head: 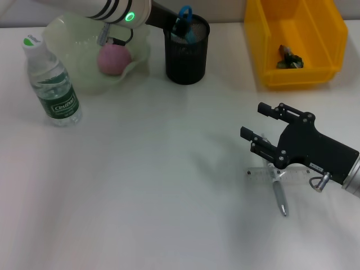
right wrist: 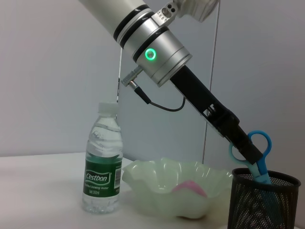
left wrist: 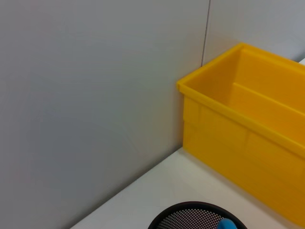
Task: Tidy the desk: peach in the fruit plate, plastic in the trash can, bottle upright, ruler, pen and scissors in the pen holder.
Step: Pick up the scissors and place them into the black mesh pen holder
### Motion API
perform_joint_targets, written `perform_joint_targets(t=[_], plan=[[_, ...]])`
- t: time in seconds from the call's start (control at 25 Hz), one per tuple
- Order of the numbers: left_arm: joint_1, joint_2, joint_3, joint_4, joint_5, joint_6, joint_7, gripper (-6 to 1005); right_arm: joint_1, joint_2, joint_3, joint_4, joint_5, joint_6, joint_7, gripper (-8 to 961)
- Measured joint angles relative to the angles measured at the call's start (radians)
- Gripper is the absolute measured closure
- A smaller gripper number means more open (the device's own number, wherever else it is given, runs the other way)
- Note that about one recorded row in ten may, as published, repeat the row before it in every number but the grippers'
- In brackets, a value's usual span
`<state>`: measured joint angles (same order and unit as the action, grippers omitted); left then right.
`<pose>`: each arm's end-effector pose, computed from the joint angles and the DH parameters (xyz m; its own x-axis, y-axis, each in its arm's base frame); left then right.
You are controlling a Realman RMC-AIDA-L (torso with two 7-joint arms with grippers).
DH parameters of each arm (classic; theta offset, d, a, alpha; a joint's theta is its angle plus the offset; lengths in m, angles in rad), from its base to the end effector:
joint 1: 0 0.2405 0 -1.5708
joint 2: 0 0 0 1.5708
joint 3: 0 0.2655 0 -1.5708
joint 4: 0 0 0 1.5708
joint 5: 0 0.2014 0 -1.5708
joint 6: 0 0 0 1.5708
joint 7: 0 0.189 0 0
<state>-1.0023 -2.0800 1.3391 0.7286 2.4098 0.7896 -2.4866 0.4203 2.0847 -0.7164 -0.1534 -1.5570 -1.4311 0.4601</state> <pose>-0.1205 0.4948 -0.0895 0.8471 0.4954 0.1923 0.5119 -0.6637 -0.5454 0.2796 0.3064 -0.0829 0.8012 0.0408 -0.5969 -0.3486 -0.7791 -0.5211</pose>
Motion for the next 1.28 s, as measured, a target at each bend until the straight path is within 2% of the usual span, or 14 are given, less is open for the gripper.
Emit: perform_joint_targets(t=[0.44,0.72,1.28], plan=[[0.001,0.000,0.000,0.000,-0.001,-0.001,0.007,882,0.000,0.002,0.012,0.000,0.003,0.023,0.003,342],[0.001,0.000,0.000,0.000,-0.002,0.001,0.009,879,0.018,0.002,0.014,0.032,0.065,0.077,0.026,342],[0.001,0.000,0.009,0.000,-0.002,0.001,0.009,872,0.018,0.002,0.015,0.037,0.080,0.084,0.028,341]])
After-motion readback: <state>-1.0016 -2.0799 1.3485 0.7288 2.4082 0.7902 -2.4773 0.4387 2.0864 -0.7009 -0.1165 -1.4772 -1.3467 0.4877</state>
